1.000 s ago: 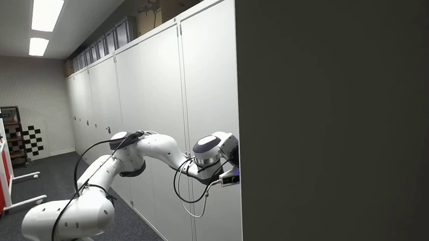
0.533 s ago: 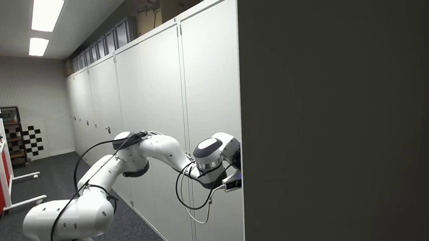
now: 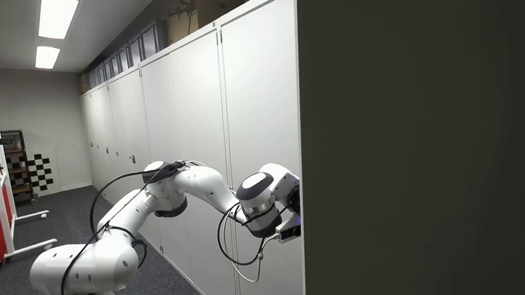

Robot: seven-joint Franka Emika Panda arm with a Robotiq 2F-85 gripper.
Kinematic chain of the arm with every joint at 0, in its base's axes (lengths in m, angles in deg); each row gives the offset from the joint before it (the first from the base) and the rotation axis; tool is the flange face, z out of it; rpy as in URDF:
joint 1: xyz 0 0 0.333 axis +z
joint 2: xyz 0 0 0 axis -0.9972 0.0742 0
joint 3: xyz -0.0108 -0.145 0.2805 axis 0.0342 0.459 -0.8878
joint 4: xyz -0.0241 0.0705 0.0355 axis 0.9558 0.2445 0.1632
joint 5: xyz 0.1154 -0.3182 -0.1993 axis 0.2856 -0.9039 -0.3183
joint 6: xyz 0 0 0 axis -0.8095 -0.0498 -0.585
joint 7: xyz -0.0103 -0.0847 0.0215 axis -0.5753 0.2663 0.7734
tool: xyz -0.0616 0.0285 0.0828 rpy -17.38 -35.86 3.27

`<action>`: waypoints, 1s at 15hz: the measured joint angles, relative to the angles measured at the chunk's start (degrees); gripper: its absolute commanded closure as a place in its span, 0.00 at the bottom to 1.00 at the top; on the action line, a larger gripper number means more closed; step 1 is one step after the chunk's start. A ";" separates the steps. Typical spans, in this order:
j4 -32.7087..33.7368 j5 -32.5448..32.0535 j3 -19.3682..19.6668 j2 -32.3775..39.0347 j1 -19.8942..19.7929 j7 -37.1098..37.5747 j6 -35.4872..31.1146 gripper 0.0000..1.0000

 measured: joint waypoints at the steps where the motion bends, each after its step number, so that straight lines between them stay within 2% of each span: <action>1: -0.03 0.59 -0.07 0.00 -0.59 0.00 -0.63 1.00; 15: -0.06 8.60 -2.95 0.12 -9.68 0.01 -12.86 1.00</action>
